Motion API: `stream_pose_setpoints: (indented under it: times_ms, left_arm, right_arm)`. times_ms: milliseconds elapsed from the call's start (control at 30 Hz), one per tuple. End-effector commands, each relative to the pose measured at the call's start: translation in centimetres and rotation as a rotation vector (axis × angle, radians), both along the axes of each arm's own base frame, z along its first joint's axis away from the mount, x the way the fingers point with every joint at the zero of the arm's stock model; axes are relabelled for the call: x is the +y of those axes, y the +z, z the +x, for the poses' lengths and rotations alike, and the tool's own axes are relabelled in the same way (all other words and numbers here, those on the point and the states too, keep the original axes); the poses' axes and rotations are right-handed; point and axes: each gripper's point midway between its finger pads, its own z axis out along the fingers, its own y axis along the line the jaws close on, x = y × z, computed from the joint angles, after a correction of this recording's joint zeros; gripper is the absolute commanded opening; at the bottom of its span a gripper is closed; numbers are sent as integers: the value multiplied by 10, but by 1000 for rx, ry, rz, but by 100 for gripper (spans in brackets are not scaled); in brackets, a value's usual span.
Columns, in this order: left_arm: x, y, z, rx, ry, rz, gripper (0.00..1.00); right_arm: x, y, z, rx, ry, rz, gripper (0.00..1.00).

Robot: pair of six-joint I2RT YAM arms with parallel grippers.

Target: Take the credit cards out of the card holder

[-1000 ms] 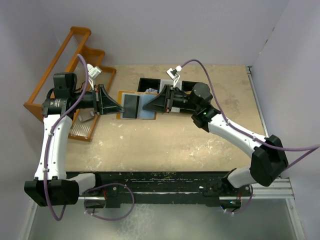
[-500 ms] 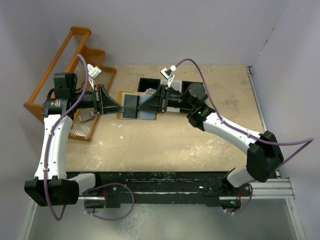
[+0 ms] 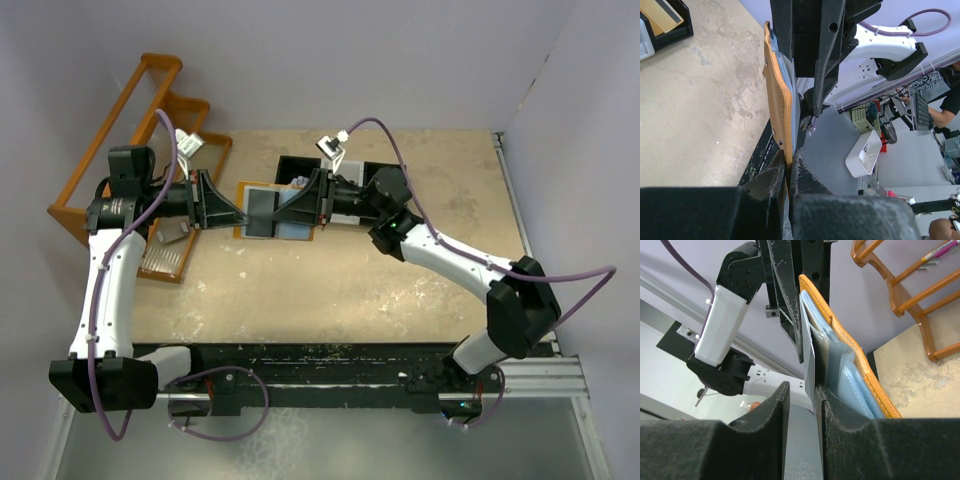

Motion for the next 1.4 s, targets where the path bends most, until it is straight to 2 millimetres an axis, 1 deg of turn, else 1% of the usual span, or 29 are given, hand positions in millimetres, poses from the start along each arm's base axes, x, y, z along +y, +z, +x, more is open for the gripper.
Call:
stream_pose_setpoints:
  times_ms: [0, 33, 100, 167, 233, 367, 533, 667, 767, 867, 933, 1067, 1200, 1367]
  left_arm:
    - [-2, 11, -9, -41, -44, -32, 1]
    - [-2, 12, -11, -41, -53, -39, 2]
    - [-3, 14, -15, -42, -67, -50, 2]
    - [-3, 17, -18, -45, -82, -61, 2]
    - [-3, 19, -21, -48, -94, -70, 2]
    - [-3, 25, -26, -51, -124, -92, 2]
    - [-3, 27, -28, -50, -131, -98, 1]
    - [-3, 27, -29, -47, -131, -99, 1]
    - [-4, 28, -30, -50, -134, -100, 1]
    - [-3, 29, -30, -50, -138, -103, 1]
    - [-3, 31, -31, -52, -139, -104, 1]
    - [-4, 32, -31, -53, -142, -105, 1]
    - [-4, 33, -31, -55, -143, -105, 1]
    - [-3, 34, -30, -56, -141, -104, 1]
  right_arm:
    - [1, 32, -9, -70, 33, 90, 30]
    - [1, 32, -9, -65, 36, 94, 28]
    - [2, 31, -10, -57, 45, 98, 19]
    - [1, 28, -11, -48, 52, 89, 16]
    - [-1, 24, -16, -39, 72, 77, 15]
    - [-7, 26, -20, -48, 75, 86, 15]
    - [-10, 29, -25, -50, 97, 108, 21]
    - [-10, 31, -25, -48, 98, 116, 20]
    - [-10, 32, -26, -48, 105, 123, 15]
    - [-12, 32, -25, -46, 102, 127, 4]
    - [-15, 32, -23, -43, 96, 129, 0]
    - [-24, 33, -16, -38, 74, 133, 0]
    - [-33, 34, -15, -48, 64, 133, 0]
    - [-44, 31, -11, -48, 41, 120, 0]
